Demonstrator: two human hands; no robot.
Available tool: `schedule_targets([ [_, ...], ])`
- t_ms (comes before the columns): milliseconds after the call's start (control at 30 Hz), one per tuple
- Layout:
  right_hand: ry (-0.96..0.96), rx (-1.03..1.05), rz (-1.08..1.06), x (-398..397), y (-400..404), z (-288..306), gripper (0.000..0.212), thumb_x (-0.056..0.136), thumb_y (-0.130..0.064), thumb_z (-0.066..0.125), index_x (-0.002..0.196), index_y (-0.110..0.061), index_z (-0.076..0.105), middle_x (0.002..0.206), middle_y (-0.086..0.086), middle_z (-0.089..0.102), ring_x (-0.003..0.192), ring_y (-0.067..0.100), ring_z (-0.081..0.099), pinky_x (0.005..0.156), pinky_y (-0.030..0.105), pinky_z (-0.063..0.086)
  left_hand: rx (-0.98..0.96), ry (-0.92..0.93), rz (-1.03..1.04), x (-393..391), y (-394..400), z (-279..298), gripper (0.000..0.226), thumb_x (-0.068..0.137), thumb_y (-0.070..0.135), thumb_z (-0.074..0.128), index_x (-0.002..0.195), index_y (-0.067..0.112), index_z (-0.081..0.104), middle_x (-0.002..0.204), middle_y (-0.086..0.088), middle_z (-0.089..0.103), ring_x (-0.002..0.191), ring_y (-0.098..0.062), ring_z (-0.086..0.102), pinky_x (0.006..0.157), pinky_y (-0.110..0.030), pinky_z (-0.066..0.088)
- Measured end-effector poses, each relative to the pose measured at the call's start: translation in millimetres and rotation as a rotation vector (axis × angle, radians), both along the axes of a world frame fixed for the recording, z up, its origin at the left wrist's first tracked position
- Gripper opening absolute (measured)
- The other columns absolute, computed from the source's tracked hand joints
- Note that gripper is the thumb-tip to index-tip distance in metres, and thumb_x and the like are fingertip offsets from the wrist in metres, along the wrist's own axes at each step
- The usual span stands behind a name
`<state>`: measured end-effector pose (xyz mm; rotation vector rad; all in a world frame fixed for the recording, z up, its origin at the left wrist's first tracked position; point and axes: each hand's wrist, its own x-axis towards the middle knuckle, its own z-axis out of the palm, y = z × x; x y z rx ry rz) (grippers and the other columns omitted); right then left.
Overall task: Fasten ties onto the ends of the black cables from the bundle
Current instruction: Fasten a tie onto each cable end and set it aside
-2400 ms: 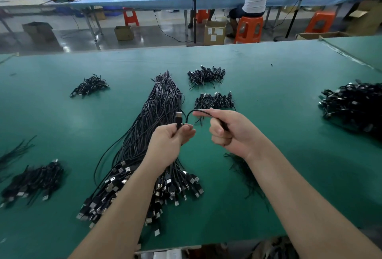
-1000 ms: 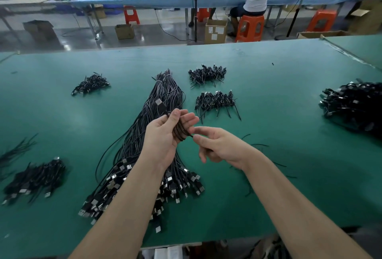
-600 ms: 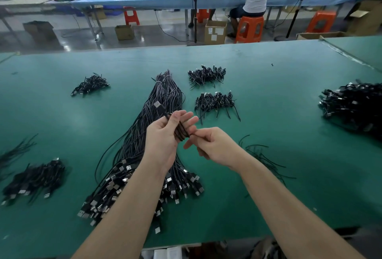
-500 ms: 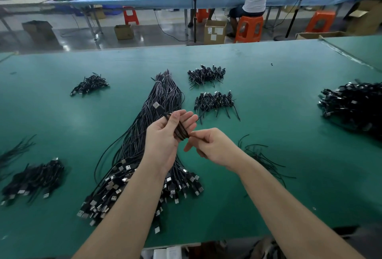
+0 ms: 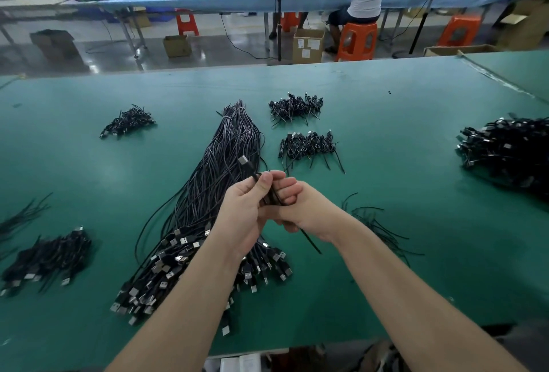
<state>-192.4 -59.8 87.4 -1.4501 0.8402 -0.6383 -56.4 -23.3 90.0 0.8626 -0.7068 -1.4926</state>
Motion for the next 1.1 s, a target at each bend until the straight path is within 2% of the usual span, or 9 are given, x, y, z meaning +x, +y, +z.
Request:
schedule_targets([
  [133,0.138,-0.012,-0.051,1.1,-0.3,-4.9,0.023,0.091,-0.018,0.074,0.105,-0.004,0.062,0.057,-0.006,0.044,0.048,0.010,0.036,0.044,0.023,0.033,0.058,0.050,-0.071,4.1,-5.5,0.4,0.026,0.091,0.019,0.059,0.100,-0.005,0.068,0.096,-0.023,0.073,0.084,-0.029,0.073,0.073,-0.033,0.061],
  [333,0.059,-0.093,0.025,-2.4,-0.2,2.2,0.017,0.102,-0.012,0.059,0.113,-0.024,0.057,0.053,-0.019,0.055,0.046,-0.003,0.047,0.046,0.011,0.037,0.056,-0.062,-0.086,-0.4,-10.7,4.1,0.028,0.097,0.020,0.057,0.084,0.004,0.075,0.091,-0.016,0.071,0.083,-0.021,0.069,0.088,-0.031,0.058],
  [433,0.052,-0.046,0.042,-3.2,0.3,-0.6,0.016,0.103,-0.011,0.056,0.117,-0.018,0.055,0.058,-0.010,0.044,0.050,0.008,0.036,0.046,0.021,0.031,0.094,-0.122,-0.126,3.7,-13.4,8.5,0.026,0.101,0.015,0.053,0.086,0.000,0.069,0.091,-0.016,0.070,0.085,-0.022,0.068,0.090,-0.033,0.057],
  [533,0.098,-0.032,0.043,-3.6,2.9,-6.5,0.023,0.104,-0.011,0.054,0.126,-0.015,0.054,0.061,-0.015,0.052,0.048,0.004,0.036,0.046,0.017,0.034,0.151,-0.202,-0.185,11.7,-14.6,10.9,0.023,0.100,0.014,0.055,0.090,-0.004,0.066,0.092,-0.021,0.067,0.093,-0.032,0.063,0.096,-0.041,0.051],
  [667,0.360,-0.218,-0.026,-6.5,1.4,-12.9,0.013,0.104,-0.019,0.055,0.100,-0.010,0.046,0.078,0.000,0.049,0.061,0.012,0.039,0.057,0.028,0.036,0.150,-0.378,-0.236,13.8,-10.3,6.6,0.029,0.104,0.016,0.053,0.094,-0.005,0.069,0.082,-0.012,0.069,0.093,-0.032,0.060,0.103,-0.042,0.049],
  [767,0.521,-0.294,-0.043,-4.4,0.0,-17.9,0.022,0.105,-0.027,0.051,0.096,-0.013,0.037,0.075,-0.001,0.045,0.061,0.013,0.039,0.058,0.030,0.033,0.154,-0.553,-0.183,10.8,-8.0,4.1,0.032,0.105,0.024,0.052,0.096,0.003,0.075,0.097,-0.011,0.077,0.101,-0.030,0.071,0.095,-0.042,0.058],
  [933,0.556,-0.208,-0.061,-6.8,-2.7,-18.2,0.026,0.108,-0.037,0.039,0.095,-0.015,0.042,0.079,0.003,0.046,0.064,0.015,0.040,0.059,0.034,0.038,-0.001,-1.297,0.170,22.1,-12.1,-3.4,0.048,0.093,0.056,0.061,0.118,0.016,0.071,0.092,0.003,0.068,0.083,-0.011,0.063,0.068,-0.025,0.046],
  [1033,0.509,-0.119,-0.029,-8.5,-2.6,-19.7,0.033,0.108,-0.040,0.037,0.115,-0.009,0.048,0.073,-0.001,0.046,0.057,0.012,0.038,0.052,0.031,0.037,0.022,-1.072,-0.035,25.6,-13.9,-4.7,0.071,0.078,0.071,0.062,0.129,0.021,0.064,0.079,0.005,0.058,0.067,-0.010,0.052,0.061,-0.027,0.040],
  [1100,0.468,-0.093,0.035,-5.1,1.7,-19.6,0.032,0.108,-0.037,0.037,0.134,-0.021,0.047,0.056,-0.012,0.050,0.046,0.009,0.034,0.042,0.026,0.033,-0.026,-1.023,-0.127,21.6,-12.8,-7.8,0.058,0.079,0.066,0.069,0.120,0.026,0.066,0.072,0.001,0.057,0.061,-0.015,0.051,0.060,-0.030,0.043],
])
